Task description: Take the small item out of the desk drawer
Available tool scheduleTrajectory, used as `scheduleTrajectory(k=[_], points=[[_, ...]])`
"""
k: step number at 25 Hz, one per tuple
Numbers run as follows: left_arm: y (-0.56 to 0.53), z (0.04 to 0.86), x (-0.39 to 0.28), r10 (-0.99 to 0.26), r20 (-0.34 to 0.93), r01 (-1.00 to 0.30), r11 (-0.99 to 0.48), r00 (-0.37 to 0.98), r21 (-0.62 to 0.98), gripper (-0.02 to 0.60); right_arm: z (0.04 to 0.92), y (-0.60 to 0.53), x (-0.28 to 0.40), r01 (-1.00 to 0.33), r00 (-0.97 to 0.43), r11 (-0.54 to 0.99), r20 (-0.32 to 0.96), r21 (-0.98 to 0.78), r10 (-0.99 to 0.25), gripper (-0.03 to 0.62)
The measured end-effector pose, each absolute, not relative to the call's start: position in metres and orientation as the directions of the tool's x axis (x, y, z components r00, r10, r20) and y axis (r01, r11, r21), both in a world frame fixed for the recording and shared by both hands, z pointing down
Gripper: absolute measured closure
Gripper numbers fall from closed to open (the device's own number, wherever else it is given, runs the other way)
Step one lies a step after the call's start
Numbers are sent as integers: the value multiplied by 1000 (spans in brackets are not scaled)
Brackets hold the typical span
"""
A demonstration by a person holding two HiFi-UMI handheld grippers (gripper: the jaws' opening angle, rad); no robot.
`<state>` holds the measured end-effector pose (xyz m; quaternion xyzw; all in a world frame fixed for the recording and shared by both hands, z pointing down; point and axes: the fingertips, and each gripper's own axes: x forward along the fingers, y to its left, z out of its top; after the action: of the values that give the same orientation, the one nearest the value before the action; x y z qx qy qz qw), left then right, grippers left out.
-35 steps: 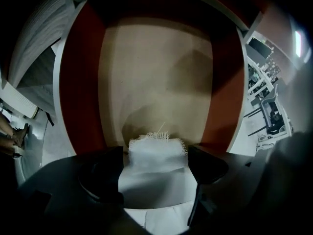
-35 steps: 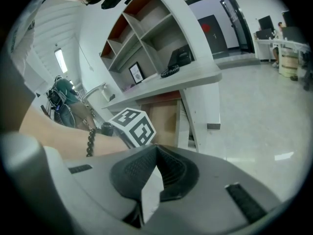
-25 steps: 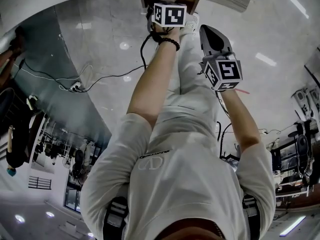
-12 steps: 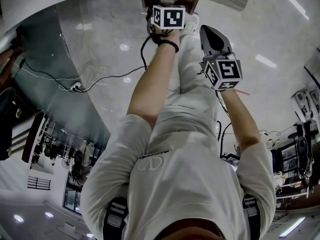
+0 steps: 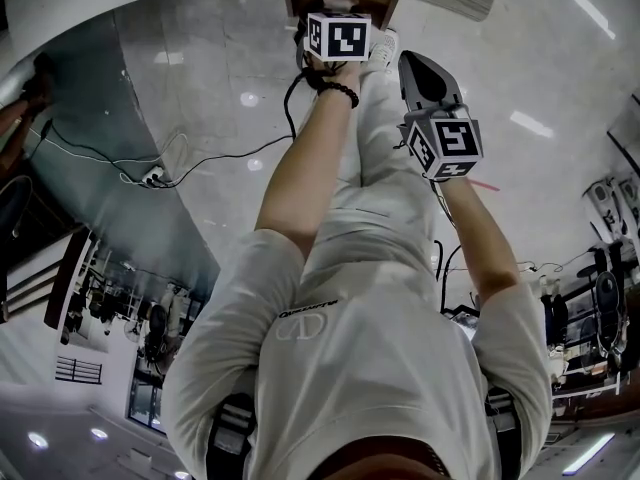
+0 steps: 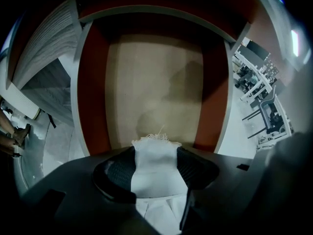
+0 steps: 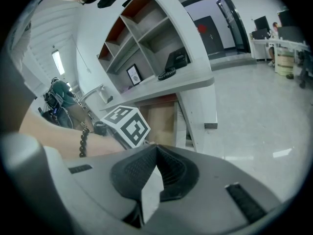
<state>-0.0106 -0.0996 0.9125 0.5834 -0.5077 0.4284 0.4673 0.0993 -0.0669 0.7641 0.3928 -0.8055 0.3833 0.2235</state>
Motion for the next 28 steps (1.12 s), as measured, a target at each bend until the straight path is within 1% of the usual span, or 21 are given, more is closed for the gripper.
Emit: scheduleTrajectory(k=[13,28], points=[[-96,883,-19,-240,960,-989,-64,145,134,324,744,-68,88,-814,-578,396,655,-425,-486,592],[-90,807,-16,-322,922,-974,-136,215,180,324,686,-80,81,-834,-551,372,628,-407,-549,592]])
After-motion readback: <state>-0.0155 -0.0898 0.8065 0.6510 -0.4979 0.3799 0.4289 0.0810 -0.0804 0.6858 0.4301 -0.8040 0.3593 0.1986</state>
